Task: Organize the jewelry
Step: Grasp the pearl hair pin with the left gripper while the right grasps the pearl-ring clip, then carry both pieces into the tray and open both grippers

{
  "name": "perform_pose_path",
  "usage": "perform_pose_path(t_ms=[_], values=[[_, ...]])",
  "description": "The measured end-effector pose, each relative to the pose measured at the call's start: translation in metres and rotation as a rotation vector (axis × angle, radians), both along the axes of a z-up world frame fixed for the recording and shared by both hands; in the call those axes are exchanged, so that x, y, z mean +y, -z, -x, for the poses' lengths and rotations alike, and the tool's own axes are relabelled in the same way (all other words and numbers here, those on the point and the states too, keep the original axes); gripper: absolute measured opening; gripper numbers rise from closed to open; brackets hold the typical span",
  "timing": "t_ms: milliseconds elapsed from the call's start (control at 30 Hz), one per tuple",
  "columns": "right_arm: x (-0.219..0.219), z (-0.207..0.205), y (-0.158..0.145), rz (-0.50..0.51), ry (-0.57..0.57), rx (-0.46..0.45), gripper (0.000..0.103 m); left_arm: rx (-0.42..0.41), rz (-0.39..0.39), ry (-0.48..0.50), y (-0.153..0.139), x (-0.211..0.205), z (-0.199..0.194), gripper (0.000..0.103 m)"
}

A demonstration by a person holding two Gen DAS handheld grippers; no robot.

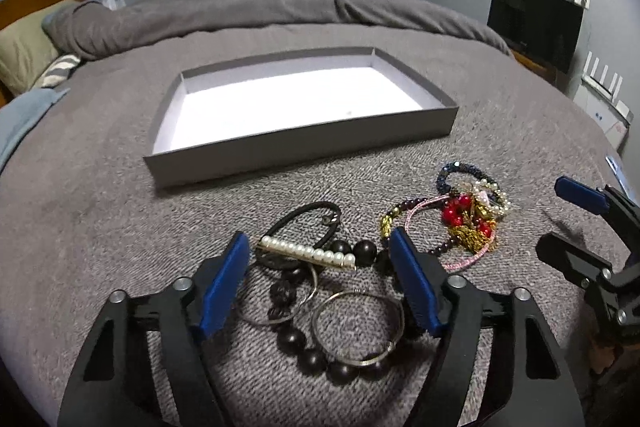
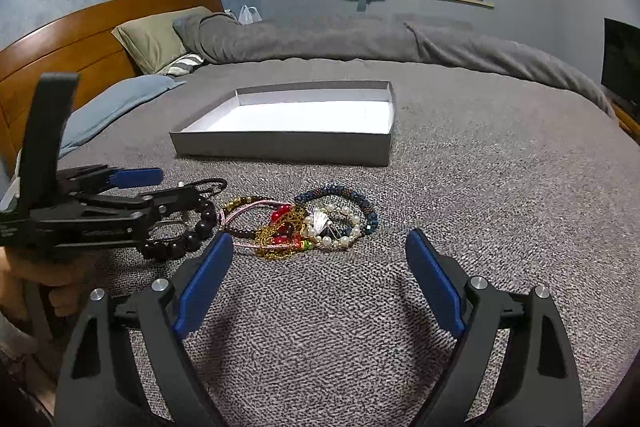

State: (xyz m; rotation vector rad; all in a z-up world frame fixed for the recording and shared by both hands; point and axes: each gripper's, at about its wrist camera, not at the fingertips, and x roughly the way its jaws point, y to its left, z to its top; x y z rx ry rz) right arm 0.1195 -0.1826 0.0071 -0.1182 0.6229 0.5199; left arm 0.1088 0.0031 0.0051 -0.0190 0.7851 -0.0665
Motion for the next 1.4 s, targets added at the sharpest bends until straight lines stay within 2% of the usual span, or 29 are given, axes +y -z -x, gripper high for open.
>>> perform_pose_path(t_ms=[167,233,267,333,433,567,900,1133,1333,1400], values=[[0.000,-0.007,0.003,-0.002,-0.006,0.034,0.086,0.036,0.005,0.002,0.007,0.001,-0.006,0.057],[0.000,-0.012,0.005,-0.006,-0.007,0.050,0.085,0.026,0.018,-0.009,0.008,0.006,-0.005,0.034],[0.000,-0.014,0.006,-0.008,-0.008,0.060,0.082,0.024,0.030,-0.011,0.008,0.008,-0.005,0.032],[0.000,-0.019,0.008,-0.012,-0.006,0.075,0.080,0.016,0.046,-0.018,0.009,0.013,-0.004,0.018],[0.000,-0.021,0.008,-0.015,-0.003,0.083,0.079,0.008,0.071,-0.023,0.009,0.020,-0.001,0.010],[0.001,-0.022,0.009,-0.014,-0.004,0.087,0.077,0.003,0.083,-0.011,0.009,0.024,0.003,0.009],[0.004,-0.028,0.013,-0.015,-0.020,0.121,0.047,-0.073,0.111,0.004,-0.003,0.026,0.017,0.008],[0.009,-0.042,0.017,0.016,0.011,0.148,0.045,-0.126,0.120,-0.009,-0.009,0.032,0.023,0.008],[0.014,-0.049,0.023,0.032,0.004,0.175,0.046,-0.128,0.133,-0.015,-0.008,0.036,0.021,0.008],[0.014,-0.050,0.024,0.030,0.001,0.179,0.037,-0.132,0.132,-0.015,-0.008,0.036,0.022,0.008]])
